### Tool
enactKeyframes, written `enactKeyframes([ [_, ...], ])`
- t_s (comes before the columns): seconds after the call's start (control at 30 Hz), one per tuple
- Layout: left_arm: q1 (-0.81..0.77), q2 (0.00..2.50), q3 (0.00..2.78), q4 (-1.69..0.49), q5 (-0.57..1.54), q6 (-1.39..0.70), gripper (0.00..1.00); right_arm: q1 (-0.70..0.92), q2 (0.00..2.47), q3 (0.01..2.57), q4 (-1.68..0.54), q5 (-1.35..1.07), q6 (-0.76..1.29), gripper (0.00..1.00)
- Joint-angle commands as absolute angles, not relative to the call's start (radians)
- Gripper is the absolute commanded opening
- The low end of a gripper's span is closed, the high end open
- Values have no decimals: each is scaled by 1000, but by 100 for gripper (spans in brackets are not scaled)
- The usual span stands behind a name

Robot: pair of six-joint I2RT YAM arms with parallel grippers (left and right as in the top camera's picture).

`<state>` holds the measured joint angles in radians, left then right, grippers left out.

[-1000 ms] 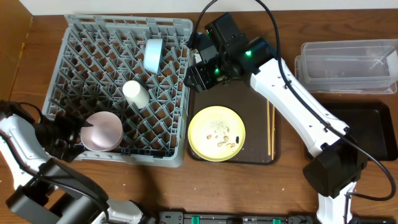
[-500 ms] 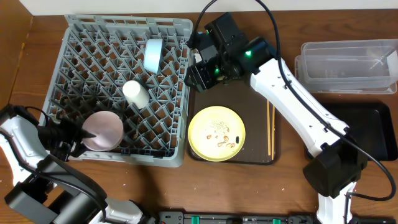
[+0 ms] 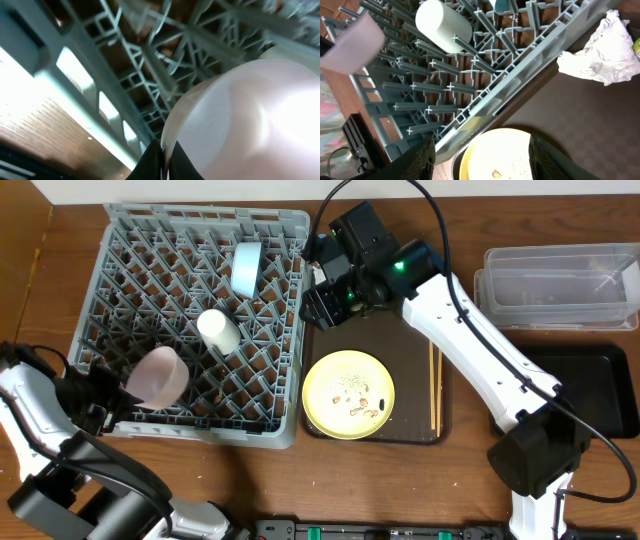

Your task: Sort waste into correct bins and load items into the dishwasher

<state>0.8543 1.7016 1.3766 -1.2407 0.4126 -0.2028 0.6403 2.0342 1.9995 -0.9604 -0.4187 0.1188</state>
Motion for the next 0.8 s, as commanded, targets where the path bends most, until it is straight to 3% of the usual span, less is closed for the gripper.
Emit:
enactKeyframes([
  [0.0, 851, 1628, 1432, -1230, 468, -226, 7, 648, 2018, 1997, -957, -415, 95, 58],
  [0.2, 809, 1534, 1432, -1093, 475, -197, 7, 648, 2018, 1997, -959, -414, 88, 58],
  [0.33, 732, 1489, 1432, -984, 332, -160, 7, 648, 2018, 1997, -973, -361, 88, 58],
  [0.4, 571, 1485, 1431, -918, -2, -123, 7, 647, 2018, 1997, -990, -307, 77, 57],
  [0.6, 328, 1499, 1431, -805, -582, -84, 7, 645, 2018, 1997, -1034, -248, 9, 57],
  [0.77, 212, 1509, 1431, -682, -861, 112, 7, 611, 2018, 1997, -1058, -189, -18, 56],
])
